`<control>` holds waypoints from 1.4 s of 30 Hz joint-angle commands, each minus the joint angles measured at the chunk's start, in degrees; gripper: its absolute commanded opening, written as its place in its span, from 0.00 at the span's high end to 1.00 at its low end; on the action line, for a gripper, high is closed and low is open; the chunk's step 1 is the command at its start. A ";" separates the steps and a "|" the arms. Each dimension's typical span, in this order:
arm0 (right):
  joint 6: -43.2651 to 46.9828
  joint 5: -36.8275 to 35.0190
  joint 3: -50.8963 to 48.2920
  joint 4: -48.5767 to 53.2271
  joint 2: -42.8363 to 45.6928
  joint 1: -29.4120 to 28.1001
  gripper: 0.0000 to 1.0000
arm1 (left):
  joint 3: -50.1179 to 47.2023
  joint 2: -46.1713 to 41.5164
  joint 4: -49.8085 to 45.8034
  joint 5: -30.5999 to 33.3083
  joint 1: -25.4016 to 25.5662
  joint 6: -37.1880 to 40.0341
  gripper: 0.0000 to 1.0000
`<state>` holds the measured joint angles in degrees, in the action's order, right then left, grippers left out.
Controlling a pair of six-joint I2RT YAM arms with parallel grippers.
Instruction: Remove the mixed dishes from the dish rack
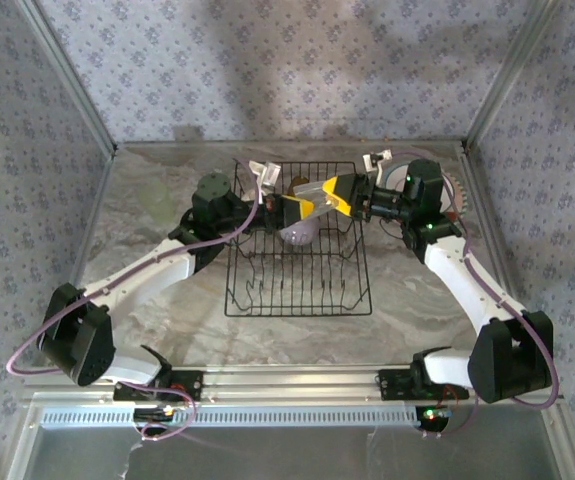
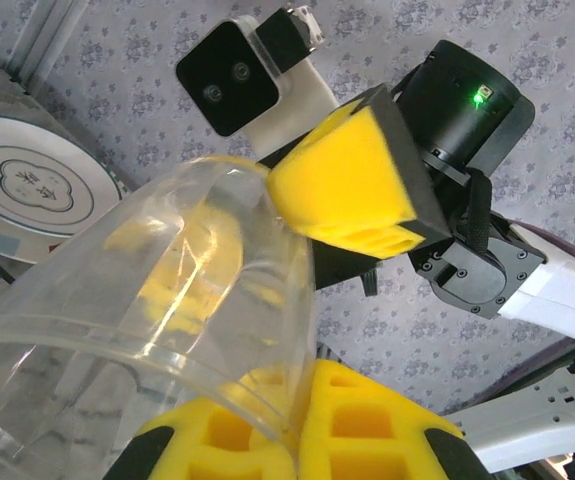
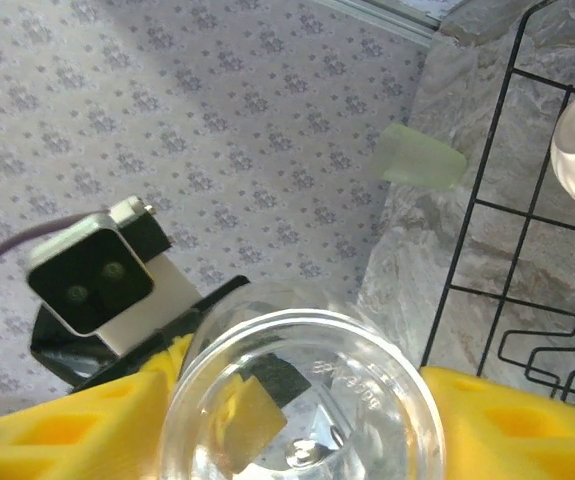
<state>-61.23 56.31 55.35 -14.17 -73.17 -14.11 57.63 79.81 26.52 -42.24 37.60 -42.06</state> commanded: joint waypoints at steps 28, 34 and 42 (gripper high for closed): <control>38.22 -49.55 8.94 45.52 11.61 -14.27 0.00 | 30.25 -2.29 -66.52 47.91 0.15 18.66 1.00; 41.36 -57.41 10.21 48.16 10.98 -19.17 0.00 | 41.33 5.61 -81.42 55.99 -4.79 19.24 1.00; 42.63 -60.62 9.48 48.31 10.96 -21.70 0.00 | 47.33 12.26 -91.29 55.18 -14.29 22.44 1.00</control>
<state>-20.21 -1.08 63.81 32.62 -62.04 -35.09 102.06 91.74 -58.22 11.20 25.10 -22.20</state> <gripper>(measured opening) 0.997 0.042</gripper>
